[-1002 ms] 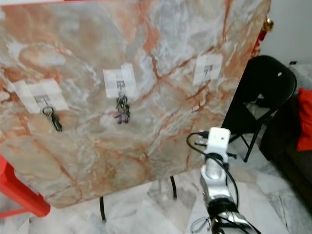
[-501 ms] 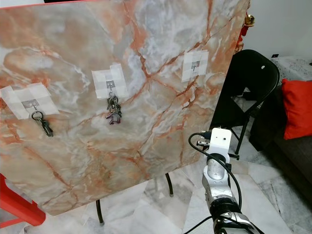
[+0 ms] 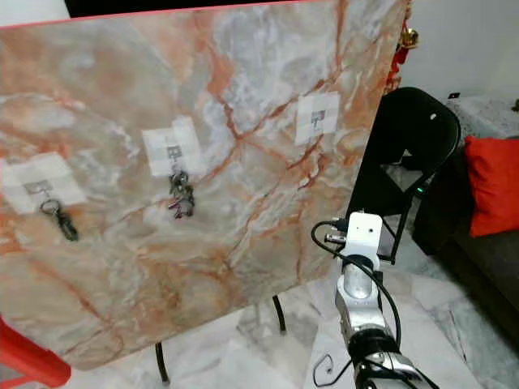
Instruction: Hang keys on a hook
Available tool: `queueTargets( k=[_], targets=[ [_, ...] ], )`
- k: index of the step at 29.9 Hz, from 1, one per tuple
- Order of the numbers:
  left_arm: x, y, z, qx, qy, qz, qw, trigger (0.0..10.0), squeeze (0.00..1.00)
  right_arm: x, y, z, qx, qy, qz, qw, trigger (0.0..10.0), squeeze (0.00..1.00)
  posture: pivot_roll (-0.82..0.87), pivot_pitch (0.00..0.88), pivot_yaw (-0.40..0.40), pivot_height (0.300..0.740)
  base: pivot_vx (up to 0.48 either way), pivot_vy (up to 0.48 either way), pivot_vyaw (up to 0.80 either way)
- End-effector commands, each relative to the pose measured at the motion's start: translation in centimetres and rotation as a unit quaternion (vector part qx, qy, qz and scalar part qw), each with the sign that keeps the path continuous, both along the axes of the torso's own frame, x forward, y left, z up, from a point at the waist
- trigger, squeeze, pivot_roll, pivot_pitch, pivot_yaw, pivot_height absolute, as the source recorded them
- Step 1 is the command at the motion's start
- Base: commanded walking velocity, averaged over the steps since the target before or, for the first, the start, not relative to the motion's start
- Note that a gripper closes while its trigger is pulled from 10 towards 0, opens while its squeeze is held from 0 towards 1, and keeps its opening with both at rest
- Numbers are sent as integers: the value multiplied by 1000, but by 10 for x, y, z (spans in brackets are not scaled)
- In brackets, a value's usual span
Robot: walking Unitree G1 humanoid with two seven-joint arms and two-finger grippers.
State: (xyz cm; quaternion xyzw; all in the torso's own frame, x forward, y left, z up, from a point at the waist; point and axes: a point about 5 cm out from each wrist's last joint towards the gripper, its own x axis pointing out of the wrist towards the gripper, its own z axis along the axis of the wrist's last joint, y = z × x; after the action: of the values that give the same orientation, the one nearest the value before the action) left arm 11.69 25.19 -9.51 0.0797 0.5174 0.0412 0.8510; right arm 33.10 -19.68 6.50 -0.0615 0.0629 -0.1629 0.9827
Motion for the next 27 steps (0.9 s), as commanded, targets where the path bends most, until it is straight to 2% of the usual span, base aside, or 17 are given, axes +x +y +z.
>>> queueTargets(
  k=[1,5,12,22,27],
  targets=[
    [-1,-1,-1,-4,3,5,1000,10000,0,1,1,2,0,-5,3,1000,10000,0,59,0,-22,730,345,0,463],
    [-1,0,-1,1,4,2,1000,10000,0,2,2,2,6,-5,4,1000,10000,0,61,0,-22,730,323,0,119],
    [-1,0,0,0,4,-1,1000,10000,0,3,6,4,3,-11,17,1000,10000,0,62,0,-19,730,0,0,0],
    [0,0,0,0,5,-3,1000,10000,0,6,7,9,2,-22,12,1000,10000,0,61,0,-16,730,0,0,689],
    [0,0,0,1,4,-4,1000,10000,0,10,1,17,6,-35,-13,999,10000,0,61,0,-16,730,0,0,0]
  ],
)
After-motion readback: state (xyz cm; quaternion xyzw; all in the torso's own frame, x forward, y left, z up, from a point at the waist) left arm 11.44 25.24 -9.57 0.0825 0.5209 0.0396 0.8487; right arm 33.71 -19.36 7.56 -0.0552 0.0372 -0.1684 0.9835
